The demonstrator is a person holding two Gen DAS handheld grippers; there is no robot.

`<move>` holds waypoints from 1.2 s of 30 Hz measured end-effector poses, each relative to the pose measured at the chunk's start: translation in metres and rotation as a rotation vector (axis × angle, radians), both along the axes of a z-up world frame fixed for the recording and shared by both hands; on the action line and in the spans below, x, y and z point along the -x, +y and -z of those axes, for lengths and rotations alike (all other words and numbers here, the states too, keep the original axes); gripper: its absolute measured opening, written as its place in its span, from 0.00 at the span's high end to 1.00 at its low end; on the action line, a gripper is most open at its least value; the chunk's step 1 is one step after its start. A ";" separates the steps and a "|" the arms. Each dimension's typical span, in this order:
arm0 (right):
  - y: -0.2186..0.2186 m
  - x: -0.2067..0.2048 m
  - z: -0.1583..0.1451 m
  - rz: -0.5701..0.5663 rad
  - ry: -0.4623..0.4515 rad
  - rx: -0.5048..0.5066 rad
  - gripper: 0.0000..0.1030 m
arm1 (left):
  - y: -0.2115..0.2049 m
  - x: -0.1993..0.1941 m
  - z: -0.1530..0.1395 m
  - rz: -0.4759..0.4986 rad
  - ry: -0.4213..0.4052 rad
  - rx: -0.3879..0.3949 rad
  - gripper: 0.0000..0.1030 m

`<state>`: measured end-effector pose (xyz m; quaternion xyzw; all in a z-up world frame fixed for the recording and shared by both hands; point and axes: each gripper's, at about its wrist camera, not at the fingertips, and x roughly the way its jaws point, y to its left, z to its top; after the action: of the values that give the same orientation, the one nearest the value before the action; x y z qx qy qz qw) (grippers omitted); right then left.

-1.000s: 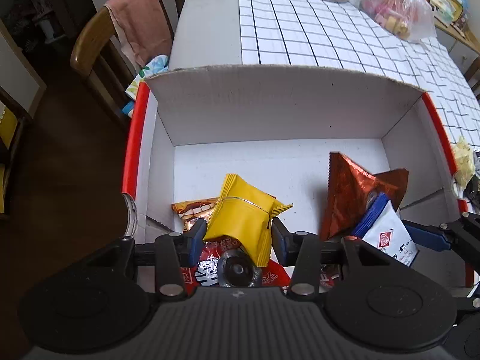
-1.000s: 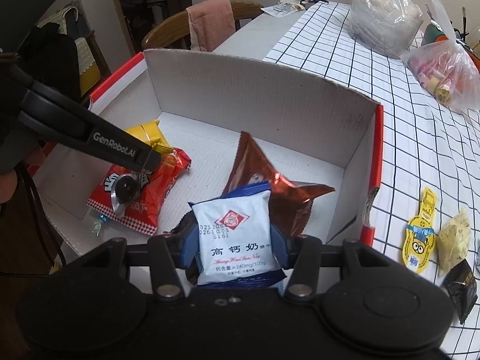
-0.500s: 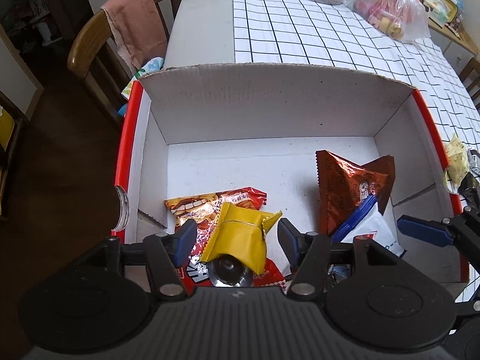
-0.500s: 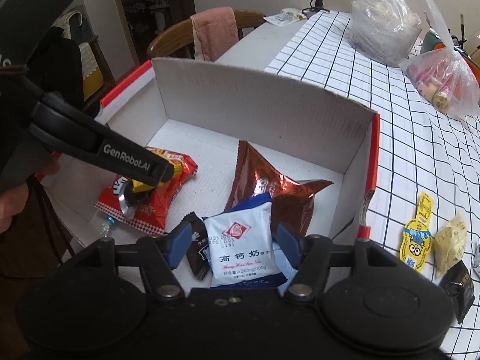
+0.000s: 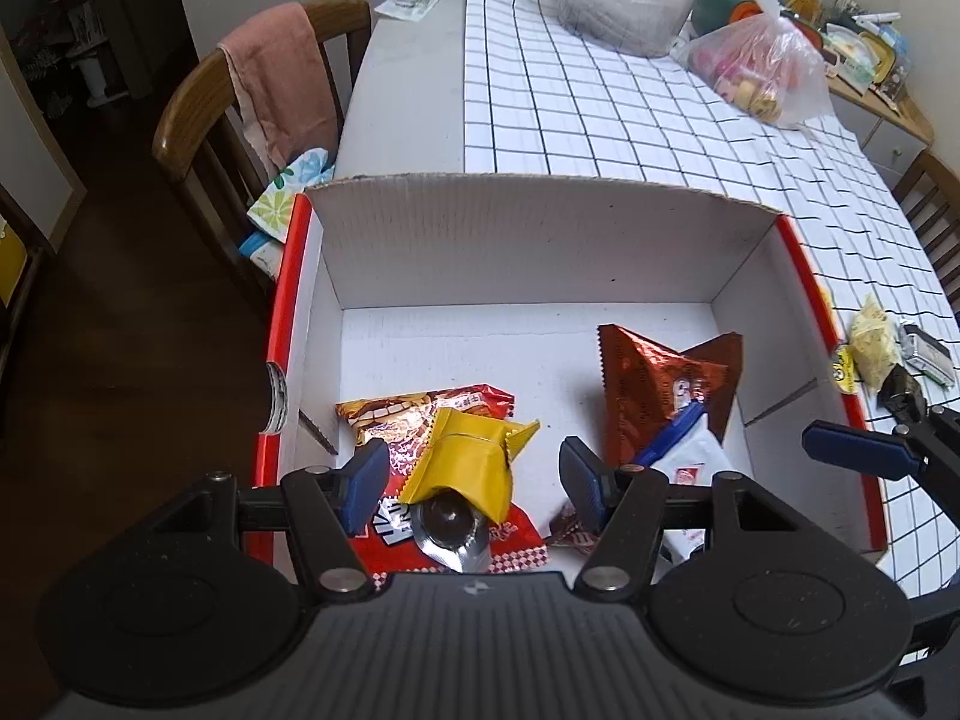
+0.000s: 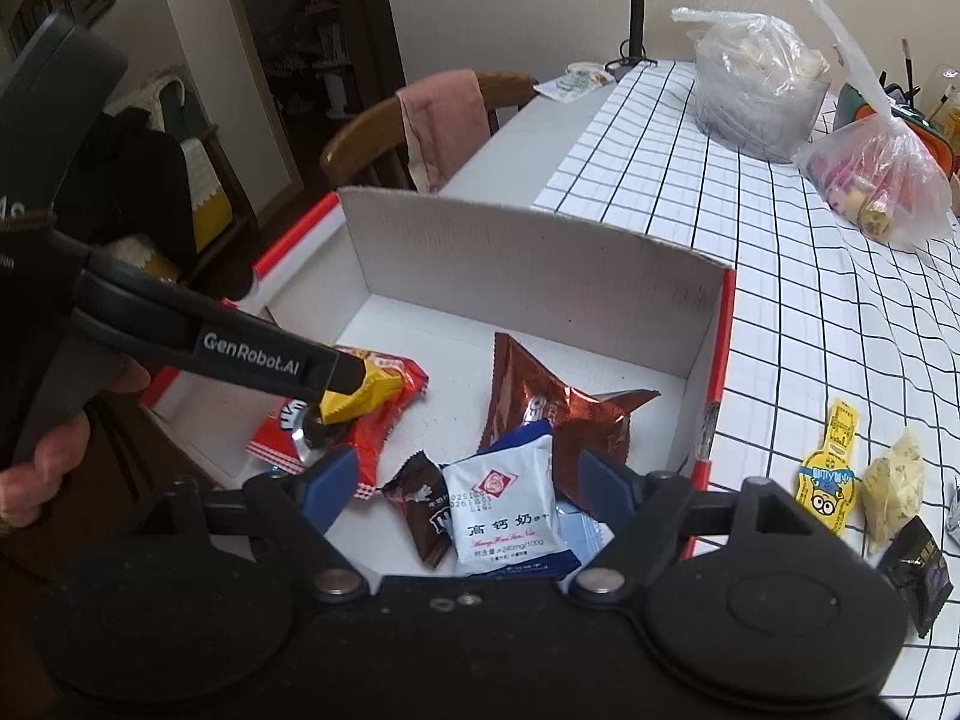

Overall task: Organize snacks
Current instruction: 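Open the left tool to drop the yellow candy while the right tool releases the white packet, then withdraw both tools from the box toward the remaining snacks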

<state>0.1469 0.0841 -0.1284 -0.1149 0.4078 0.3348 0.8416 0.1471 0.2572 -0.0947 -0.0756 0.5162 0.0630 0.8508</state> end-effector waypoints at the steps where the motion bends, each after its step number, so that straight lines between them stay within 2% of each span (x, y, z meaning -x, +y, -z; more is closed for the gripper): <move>1: -0.002 0.001 -0.002 0.002 -0.005 -0.007 0.20 | 0.000 0.002 -0.002 0.004 -0.006 0.000 0.40; 4: -0.010 0.004 -0.010 0.002 -0.014 -0.033 0.15 | -0.002 0.009 -0.009 0.011 -0.023 0.003 0.39; 7: -0.019 0.008 -0.018 0.002 -0.024 -0.057 0.13 | -0.007 0.016 -0.016 0.017 -0.046 0.007 0.31; 17: -0.054 0.020 -0.041 0.007 -0.052 -0.158 0.02 | -0.027 0.037 -0.041 0.041 -0.128 0.018 0.24; 28: -0.103 0.020 -0.063 0.033 -0.075 -0.260 0.00 | -0.061 0.057 -0.062 0.052 -0.230 0.031 0.13; 36: -0.148 0.021 -0.069 0.062 -0.095 -0.297 0.00 | -0.106 0.064 -0.072 0.100 -0.297 0.037 0.05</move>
<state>0.1261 -0.0639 -0.0595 0.0080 0.3170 0.3595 0.8776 0.0826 0.1515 -0.0227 -0.0742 0.3889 -0.0008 0.9183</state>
